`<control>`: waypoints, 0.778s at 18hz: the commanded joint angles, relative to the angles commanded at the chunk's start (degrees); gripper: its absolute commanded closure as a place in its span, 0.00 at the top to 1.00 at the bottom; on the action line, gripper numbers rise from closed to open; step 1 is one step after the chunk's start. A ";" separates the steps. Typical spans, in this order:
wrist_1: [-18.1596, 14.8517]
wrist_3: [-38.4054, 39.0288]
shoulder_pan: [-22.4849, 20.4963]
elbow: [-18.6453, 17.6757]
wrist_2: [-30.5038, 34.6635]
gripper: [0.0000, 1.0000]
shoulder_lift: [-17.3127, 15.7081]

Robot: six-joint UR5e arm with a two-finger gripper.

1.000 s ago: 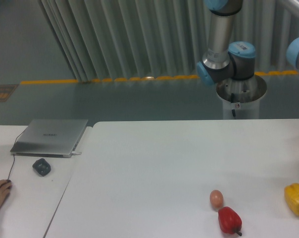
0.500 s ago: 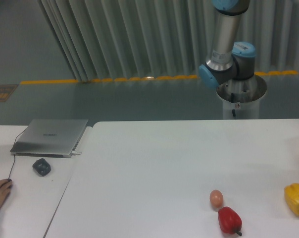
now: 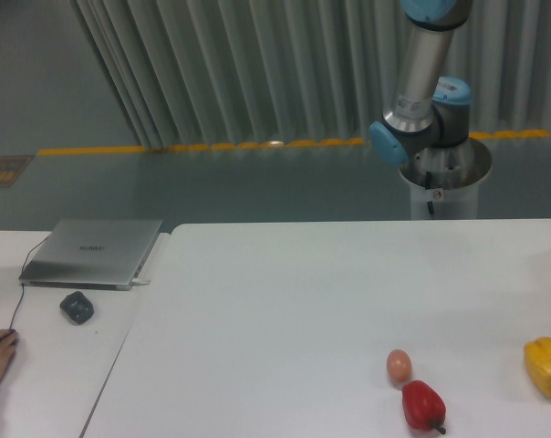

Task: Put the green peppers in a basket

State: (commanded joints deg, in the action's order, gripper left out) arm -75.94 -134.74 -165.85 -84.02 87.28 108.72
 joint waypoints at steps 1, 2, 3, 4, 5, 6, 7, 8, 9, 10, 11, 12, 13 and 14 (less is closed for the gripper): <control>0.00 0.00 0.09 -0.17 -0.44 1.00 0.00; 0.00 0.09 0.09 -0.09 -0.79 1.00 -0.17; 0.00 0.09 0.09 -0.09 -0.97 1.00 -0.18; 0.00 0.18 0.09 -0.09 -0.97 1.00 -0.18; 0.00 0.35 0.17 -0.09 -0.97 1.00 -0.26; 0.00 0.61 0.26 -0.09 -1.23 1.00 -0.35; 0.00 1.31 0.70 -0.18 -2.19 1.00 -0.44; 0.00 3.23 0.96 -0.18 -3.16 1.00 -0.53; 0.00 6.30 1.84 -0.18 -3.60 1.00 -0.62; 0.00 9.72 3.15 -0.18 -3.61 1.00 -0.79; 0.00 13.32 4.56 -0.18 -3.61 1.00 -0.79; 0.00 17.54 5.61 -0.35 -3.61 1.00 -0.79; 0.00 22.45 6.84 -0.35 -3.61 1.00 -0.97; 0.00 26.85 7.99 -0.35 -3.61 1.00 -1.14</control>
State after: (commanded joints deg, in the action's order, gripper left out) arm -75.94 -107.89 -157.86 -84.37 83.67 107.58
